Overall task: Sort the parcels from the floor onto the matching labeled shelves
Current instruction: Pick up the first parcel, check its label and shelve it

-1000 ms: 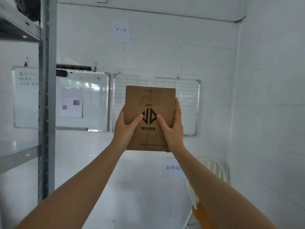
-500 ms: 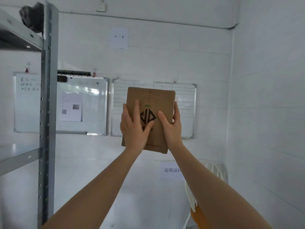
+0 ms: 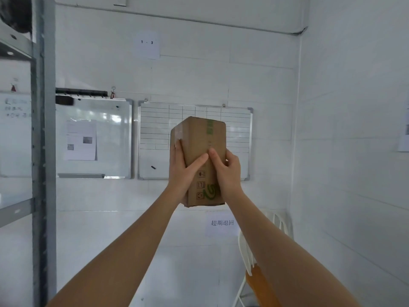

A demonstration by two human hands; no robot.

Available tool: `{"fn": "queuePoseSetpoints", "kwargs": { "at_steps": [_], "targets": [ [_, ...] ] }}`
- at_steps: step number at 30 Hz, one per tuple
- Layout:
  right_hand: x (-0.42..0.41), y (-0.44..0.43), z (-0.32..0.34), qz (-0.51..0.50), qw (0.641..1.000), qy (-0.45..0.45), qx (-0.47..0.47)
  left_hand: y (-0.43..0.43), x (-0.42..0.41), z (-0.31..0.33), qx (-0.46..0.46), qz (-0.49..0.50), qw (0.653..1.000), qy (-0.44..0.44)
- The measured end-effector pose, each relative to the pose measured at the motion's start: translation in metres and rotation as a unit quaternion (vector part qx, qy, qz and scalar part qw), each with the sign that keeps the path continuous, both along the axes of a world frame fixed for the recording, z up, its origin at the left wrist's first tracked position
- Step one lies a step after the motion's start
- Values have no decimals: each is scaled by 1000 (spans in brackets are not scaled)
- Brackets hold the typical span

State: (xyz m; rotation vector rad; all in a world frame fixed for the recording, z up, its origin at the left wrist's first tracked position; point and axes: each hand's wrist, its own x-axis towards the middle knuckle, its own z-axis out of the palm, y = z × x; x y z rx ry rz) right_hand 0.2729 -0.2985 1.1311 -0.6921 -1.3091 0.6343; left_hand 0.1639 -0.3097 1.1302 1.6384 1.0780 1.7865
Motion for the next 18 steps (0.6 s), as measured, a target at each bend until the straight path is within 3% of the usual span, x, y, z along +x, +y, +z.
{"fn": "queuePoseSetpoints", "kwargs": {
  "at_steps": [2, 5, 14, 18],
  "targets": [
    [-3, 0, -3, -2, 1000, -10, 25, -1, 4, -3, 0, -57, 997, -55],
    [-7, -3, -7, -3, 999, -5, 34, 1, 6, -4, 21, -51, 994, -91],
    [-2, -9, -16, -11, 992, -93, 79, -2, -3, -6, -2, -66, 991, -118],
    [-6, -8, -21, -9, 994, -65, 83, -5, 0, -6, 9, -51, 992, -115]
  ]
}}
